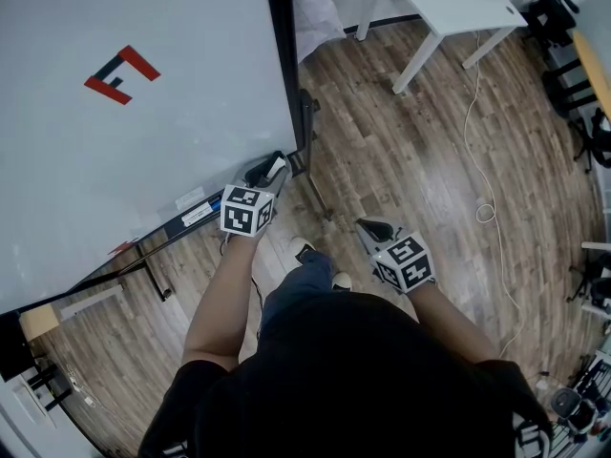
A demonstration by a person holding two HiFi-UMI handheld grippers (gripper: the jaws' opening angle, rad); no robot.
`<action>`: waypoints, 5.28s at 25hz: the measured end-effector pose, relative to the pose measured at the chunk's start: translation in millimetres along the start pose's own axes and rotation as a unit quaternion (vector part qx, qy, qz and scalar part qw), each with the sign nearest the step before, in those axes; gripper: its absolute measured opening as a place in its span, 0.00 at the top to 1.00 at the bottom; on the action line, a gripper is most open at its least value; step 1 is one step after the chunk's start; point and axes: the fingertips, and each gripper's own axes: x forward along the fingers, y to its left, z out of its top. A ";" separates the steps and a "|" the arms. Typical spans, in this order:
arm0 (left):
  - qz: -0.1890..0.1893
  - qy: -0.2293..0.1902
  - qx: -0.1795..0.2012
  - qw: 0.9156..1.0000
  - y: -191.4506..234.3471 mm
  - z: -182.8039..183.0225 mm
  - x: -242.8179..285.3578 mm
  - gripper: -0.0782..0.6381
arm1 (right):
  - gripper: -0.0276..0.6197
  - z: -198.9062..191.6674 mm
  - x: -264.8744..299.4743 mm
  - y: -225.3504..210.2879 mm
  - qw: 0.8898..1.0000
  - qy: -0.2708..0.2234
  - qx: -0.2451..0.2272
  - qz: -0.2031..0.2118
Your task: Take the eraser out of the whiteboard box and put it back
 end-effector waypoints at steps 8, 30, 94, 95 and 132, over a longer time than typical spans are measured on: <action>0.003 -0.021 0.004 1.000 -6.1 15.9 -19.7 0.68 | 0.96 1.8 -7.1 12.5 1.000 -0.006 -0.014 0.006; 0.025 -0.080 0.033 0.996 -31.8 45.8 -82.4 0.68 | 0.96 2.1 -38.3 32.6 0.999 -0.032 -0.038 0.010; 0.124 -0.077 -0.021 0.989 -92.4 -72.4 -235.1 0.68 | 0.96 -34.3 -123.1 57.3 0.995 -0.054 -0.088 0.013; 0.124 -0.077 -0.021 0.989 -92.4 -72.5 -234.4 0.68 | 0.96 -35.1 -122.9 55.8 0.995 -0.053 -0.088 0.012; 0.079 -0.085 0.003 0.993 -58.7 0.5 -160.9 0.68 | 0.96 -23.9 -70.2 36.1 0.996 -0.026 -0.073 0.034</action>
